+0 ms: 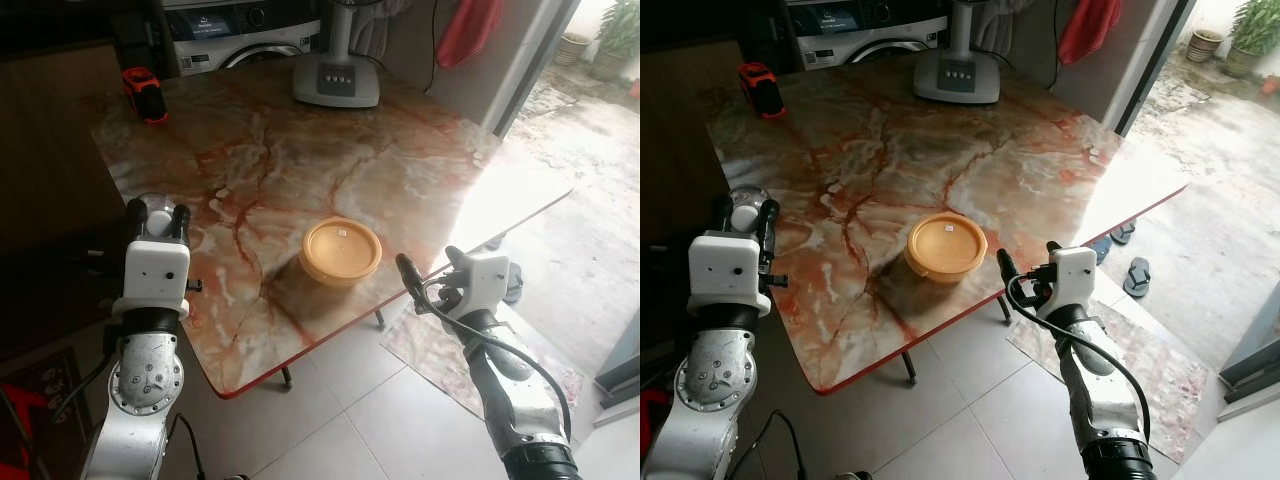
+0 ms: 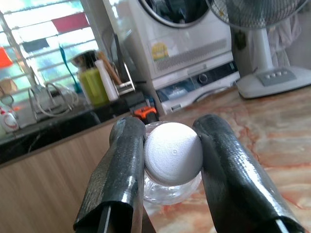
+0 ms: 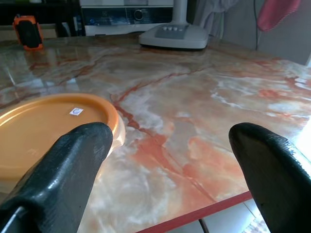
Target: Restocking fridge
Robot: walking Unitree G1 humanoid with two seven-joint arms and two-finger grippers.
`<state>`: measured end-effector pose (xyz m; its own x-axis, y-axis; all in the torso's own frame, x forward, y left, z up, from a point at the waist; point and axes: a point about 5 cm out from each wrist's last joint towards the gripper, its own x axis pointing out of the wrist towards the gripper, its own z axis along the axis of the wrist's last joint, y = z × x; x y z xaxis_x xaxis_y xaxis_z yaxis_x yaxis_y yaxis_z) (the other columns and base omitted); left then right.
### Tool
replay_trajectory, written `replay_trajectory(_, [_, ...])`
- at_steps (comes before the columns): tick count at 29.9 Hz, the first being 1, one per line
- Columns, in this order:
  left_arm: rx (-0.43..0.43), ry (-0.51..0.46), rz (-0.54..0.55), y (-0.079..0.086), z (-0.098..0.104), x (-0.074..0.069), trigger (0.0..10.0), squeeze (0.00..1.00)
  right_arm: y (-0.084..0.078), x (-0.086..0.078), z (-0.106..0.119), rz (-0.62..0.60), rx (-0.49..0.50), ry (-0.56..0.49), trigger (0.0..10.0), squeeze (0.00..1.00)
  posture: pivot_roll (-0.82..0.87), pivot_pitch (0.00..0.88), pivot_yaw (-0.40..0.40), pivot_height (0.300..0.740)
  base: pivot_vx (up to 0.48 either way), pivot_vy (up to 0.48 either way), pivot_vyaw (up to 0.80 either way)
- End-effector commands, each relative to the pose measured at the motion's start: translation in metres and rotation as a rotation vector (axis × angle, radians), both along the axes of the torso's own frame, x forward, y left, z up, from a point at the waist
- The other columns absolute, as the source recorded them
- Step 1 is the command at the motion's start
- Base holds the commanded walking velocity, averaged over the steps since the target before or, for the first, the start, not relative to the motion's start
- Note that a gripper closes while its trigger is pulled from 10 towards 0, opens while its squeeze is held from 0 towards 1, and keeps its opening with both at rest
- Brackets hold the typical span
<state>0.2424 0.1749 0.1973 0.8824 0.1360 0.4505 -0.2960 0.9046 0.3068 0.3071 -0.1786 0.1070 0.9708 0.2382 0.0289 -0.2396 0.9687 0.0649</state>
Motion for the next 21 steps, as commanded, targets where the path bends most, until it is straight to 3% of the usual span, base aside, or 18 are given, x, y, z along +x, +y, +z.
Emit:
replay_trajectory(1, [0.021,-0.022,0.017,0.002,-0.003,-0.005,10.0,0.00,-0.007,-0.002,0.000,-0.031,0.007,-0.008,10.0,0.00,0.09,0.024,-0.085,0.740,0.000,0.000,0.00])
replay_trajectory(5, [0.011,0.013,0.066,0.019,-0.015,-0.019,10.0,0.00,-0.017,0.000,0.003,-0.057,-0.008,-0.020,10.0,0.00,0.10,0.033,-0.086,0.740,0.000,0.000,0.00])
replay_trajectory(9, [0.042,0.017,0.067,0.028,-0.016,-0.026,10.0,0.00,-0.024,0.005,0.006,-0.080,-0.001,-0.027,10.0,0.00,0.11,0.033,-0.086,0.740,0.000,0.000,0.00])
replay_trajectory(10, [0.084,0.024,0.052,0.032,-0.019,-0.027,10.0,0.00,-0.025,0.007,0.007,-0.083,-0.001,-0.031,10.0,0.00,0.11,0.037,-0.085,0.740,0.000,0.000,0.00])
replay_trajectory(12, [0.130,0.029,0.046,0.038,-0.022,-0.027,10.0,0.00,-0.026,0.008,0.007,-0.087,-0.002,-0.032,10.0,0.00,0.11,0.034,-0.088,0.740,0.000,0.000,0.00])
replay_trajectory(15, [0.118,0.031,0.085,0.053,-0.024,-0.024,10.0,0.00,-0.026,0.008,0.005,-0.088,-0.002,-0.029,10.0,0.00,0.09,0.034,-0.088,0.740,0.000,0.000,0.00])
replay_trajectory(21, [0.108,0.022,0.064,0.051,-0.021,-0.019,10.0,0.00,-0.029,0.006,0.003,-0.098,-0.007,-0.025,10.0,0.00,0.09,0.037,-0.085,0.740,0.000,0.000,0.00])
